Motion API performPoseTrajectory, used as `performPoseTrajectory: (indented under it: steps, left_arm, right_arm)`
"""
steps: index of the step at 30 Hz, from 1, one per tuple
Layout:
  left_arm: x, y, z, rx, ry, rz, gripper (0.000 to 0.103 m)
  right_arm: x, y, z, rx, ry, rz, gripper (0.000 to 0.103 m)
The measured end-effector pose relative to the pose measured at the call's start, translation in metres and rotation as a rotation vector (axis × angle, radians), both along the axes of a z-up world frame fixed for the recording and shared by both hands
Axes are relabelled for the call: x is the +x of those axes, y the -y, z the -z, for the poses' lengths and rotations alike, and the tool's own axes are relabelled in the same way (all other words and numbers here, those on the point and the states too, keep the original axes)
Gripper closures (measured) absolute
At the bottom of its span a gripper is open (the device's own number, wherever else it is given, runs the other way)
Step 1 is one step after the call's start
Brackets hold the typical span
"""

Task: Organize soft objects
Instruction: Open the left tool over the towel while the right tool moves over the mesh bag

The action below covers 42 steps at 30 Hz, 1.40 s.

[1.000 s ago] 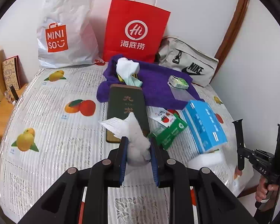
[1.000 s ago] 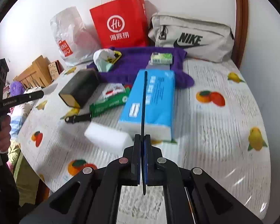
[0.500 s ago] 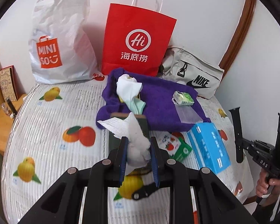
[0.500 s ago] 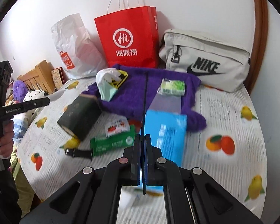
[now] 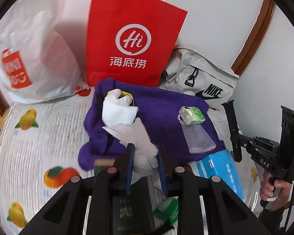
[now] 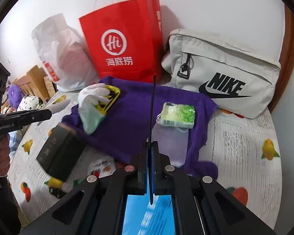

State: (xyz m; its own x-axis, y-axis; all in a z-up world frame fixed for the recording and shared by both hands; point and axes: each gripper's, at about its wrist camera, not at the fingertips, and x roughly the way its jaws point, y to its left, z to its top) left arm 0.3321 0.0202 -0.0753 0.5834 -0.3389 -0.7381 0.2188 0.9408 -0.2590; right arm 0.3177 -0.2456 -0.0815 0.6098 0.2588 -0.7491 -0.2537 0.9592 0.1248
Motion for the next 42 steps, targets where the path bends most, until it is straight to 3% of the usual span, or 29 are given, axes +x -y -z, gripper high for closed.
performPoseTrajectory:
  steps: [14,19,32,34,35,36,37,38,42]
  left_arm:
    - [0.072,0.028,0.039,0.057,-0.088,0.031,0.081]
    - [0.083,0.031,0.052,0.027,-0.142,0.036,0.081]
    - [0.096,0.033,0.061,0.03,-0.191,0.022,0.077]
    - [0.095,0.033,0.06,0.036,-0.201,0.02,0.064]
    - [0.094,0.033,0.059,0.035,-0.205,0.018,0.057]
    - [0.093,0.033,0.057,0.035,-0.21,0.012,0.042]
    - [0.09,0.032,0.054,0.035,-0.206,0.003,0.037]
    - [0.087,0.031,0.051,0.036,-0.195,-0.003,0.037]
    - [0.07,0.028,0.036,0.054,-0.162,-0.011,0.037]
  right_arm:
    - [0.071,0.011,0.051,-0.056,-0.133,0.027,0.1]
    - [0.082,0.008,0.063,-0.075,-0.169,0.018,0.1]
    - [0.094,0.009,0.075,-0.064,-0.201,-0.003,0.099]
    - [0.092,0.012,0.071,-0.051,-0.196,-0.002,0.094]
    - [0.089,0.017,0.068,-0.044,-0.191,0.0,0.082]
    - [0.087,0.018,0.065,-0.037,-0.184,0.004,0.066]
    - [0.084,0.019,0.061,-0.03,-0.171,0.009,0.059]
    - [0.08,0.02,0.056,-0.027,-0.153,0.011,0.052]
    - [0.061,0.021,0.036,-0.027,-0.106,0.017,0.046]
